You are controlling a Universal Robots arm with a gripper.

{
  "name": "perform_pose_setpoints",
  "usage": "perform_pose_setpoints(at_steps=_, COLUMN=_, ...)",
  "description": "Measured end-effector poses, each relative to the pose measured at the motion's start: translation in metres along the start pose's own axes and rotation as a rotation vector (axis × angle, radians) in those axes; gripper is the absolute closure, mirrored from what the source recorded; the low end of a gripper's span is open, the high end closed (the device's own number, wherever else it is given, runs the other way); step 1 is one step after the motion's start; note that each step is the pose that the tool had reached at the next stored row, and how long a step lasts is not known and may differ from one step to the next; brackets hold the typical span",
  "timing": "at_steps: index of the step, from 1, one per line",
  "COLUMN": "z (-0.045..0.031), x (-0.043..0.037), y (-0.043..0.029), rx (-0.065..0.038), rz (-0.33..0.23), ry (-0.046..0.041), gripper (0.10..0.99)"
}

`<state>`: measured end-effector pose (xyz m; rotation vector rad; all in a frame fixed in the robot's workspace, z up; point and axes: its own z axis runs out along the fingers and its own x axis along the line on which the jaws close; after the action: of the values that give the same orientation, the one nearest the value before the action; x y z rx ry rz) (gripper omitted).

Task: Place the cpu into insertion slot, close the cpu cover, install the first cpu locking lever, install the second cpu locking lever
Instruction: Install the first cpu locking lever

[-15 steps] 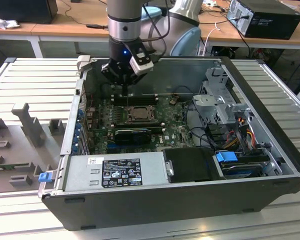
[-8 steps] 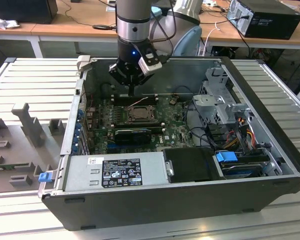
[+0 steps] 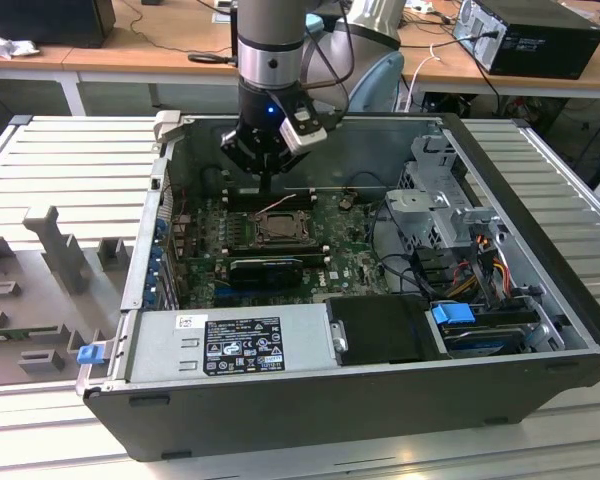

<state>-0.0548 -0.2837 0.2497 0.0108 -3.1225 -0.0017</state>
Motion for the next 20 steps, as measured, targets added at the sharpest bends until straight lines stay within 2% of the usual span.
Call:
perform_pose_setpoints(at_steps=2, z=0.0004, x=-0.0005, y=-0.0003, rx=-0.003, rz=0.0, ry=-0.0003, gripper=0.98)
perform_pose_setpoints(at_steps=3, z=0.0004, x=-0.0008, y=-0.0005, rx=-0.012, rz=0.0, ry=-0.0001, gripper=0.98)
perform_pose_setpoints(at_steps=5, z=0.0005, x=-0.0017, y=-0.0013, rx=-0.049, rz=-0.001, ry=-0.0006, gripper=0.98)
perform_pose_setpoints(at_steps=6, z=0.0009, x=-0.0024, y=-0.0019, rx=-0.071, rz=-0.001, ry=-0.0006, gripper=0.98)
perform_pose_setpoints(at_steps=7, z=0.0017, x=-0.0025, y=-0.0022, rx=-0.075, rz=-0.001, ry=-0.0014, gripper=0.98)
perform_pose_setpoints(at_steps=9, z=0.0027, x=-0.0024, y=-0.0024, rx=-0.075, rz=-0.001, ry=-0.0055, gripper=0.98)
perform_pose_setpoints(at_steps=12, z=0.0041, x=-0.0025, y=-0.0025, rx=-0.074, rz=-0.002, ry=-0.0253, gripper=0.98)
perform_pose_setpoints(at_steps=13, z=0.0048, x=-0.0026, y=-0.0024, rx=-0.075, rz=-0.003, ry=-0.0291, gripper=0.98)
perform_pose_setpoints(at_steps=20, z=0.0166, x=-0.0202, y=-0.0016, rx=-0.074, rz=-0.015, ry=-0.0291, gripper=0.98)
